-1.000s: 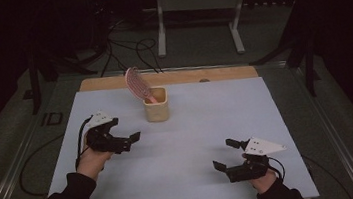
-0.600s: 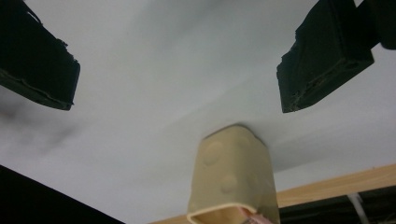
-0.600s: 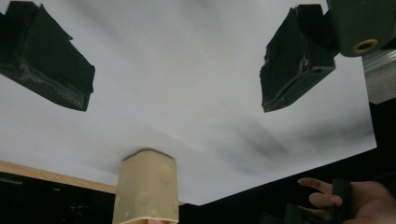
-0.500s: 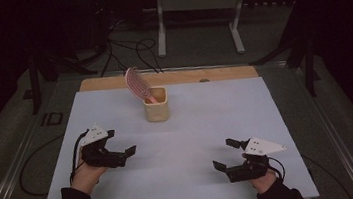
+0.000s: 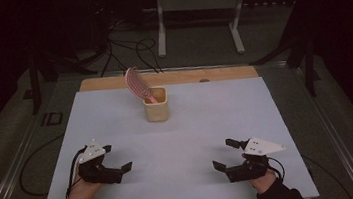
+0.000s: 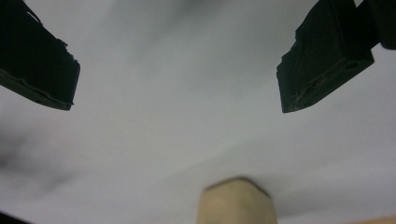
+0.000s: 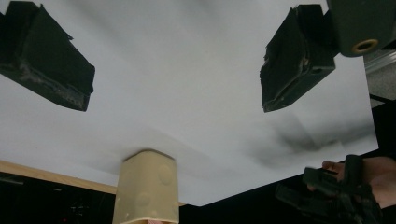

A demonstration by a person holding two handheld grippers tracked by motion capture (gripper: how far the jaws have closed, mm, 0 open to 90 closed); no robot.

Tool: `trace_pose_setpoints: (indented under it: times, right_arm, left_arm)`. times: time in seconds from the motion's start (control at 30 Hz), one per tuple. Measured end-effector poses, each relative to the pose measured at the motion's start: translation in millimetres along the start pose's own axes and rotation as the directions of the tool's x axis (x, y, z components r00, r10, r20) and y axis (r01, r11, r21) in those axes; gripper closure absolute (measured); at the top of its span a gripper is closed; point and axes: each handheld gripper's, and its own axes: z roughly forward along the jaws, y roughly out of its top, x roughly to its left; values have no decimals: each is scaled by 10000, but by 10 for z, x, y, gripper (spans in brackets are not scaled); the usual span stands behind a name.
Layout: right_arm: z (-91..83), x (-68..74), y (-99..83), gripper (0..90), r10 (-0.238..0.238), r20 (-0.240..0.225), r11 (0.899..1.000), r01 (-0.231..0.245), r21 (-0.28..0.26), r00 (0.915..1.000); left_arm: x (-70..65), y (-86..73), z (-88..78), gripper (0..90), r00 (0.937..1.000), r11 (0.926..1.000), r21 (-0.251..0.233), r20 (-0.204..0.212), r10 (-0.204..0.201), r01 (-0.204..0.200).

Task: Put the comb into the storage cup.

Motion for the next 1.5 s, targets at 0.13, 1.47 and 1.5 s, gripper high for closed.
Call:
trace_pose_setpoints:
  times: [0.13,1.47,1.5]
  right_arm:
    - [19,-9,-12,98,-4,7,9999,4,100,10000]
    - [0,-43,-33,99,-75,167,9999,73,118,9998]
    - [-3,-38,-31,99,-100,152,9999,98,124,9998]
  left_arm:
    - [-32,-89,-13,3,10000,9999,122,-39,-22,22]
    - [63,-508,-247,3,9954,9978,284,-757,-584,607]
    - [62,-507,-245,3,9956,9977,262,-727,-598,618]
